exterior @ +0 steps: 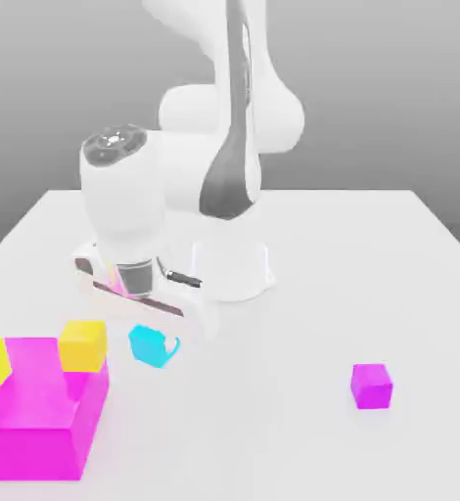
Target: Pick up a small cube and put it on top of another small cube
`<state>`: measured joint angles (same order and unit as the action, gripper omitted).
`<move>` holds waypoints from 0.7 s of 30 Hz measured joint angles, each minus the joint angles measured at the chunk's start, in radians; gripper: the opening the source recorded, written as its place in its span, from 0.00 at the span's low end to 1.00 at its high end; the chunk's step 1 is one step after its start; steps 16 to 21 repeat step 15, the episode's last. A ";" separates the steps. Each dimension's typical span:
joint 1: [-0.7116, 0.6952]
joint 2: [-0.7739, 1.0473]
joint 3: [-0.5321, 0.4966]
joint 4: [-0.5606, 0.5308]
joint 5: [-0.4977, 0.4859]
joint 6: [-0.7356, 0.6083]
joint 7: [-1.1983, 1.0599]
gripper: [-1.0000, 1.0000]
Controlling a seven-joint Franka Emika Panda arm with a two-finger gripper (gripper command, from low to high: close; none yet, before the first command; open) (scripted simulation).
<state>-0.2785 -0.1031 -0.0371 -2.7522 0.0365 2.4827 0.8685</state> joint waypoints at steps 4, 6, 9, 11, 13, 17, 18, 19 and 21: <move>-0.057 -0.128 -0.045 0.065 -0.024 -0.104 -0.032 0.00; -0.103 -0.185 -0.065 0.079 -0.057 -0.116 -0.003 0.00; -0.120 -0.136 -0.071 0.061 -0.067 -0.033 0.009 0.00; -0.120 -0.075 -0.074 0.043 -0.064 0.049 0.007 0.00; -0.121 -0.052 -0.075 0.036 -0.063 0.079 0.006 1.00; -0.121 -0.052 -0.075 0.036 -0.063 0.079 0.006 1.00; -0.121 -0.052 -0.075 0.036 -0.063 0.079 0.006 1.00; -0.121 -0.052 -0.075 0.036 -0.063 0.079 0.006 1.00; -0.121 -0.052 -0.075 0.036 -0.063 0.079 0.006 1.00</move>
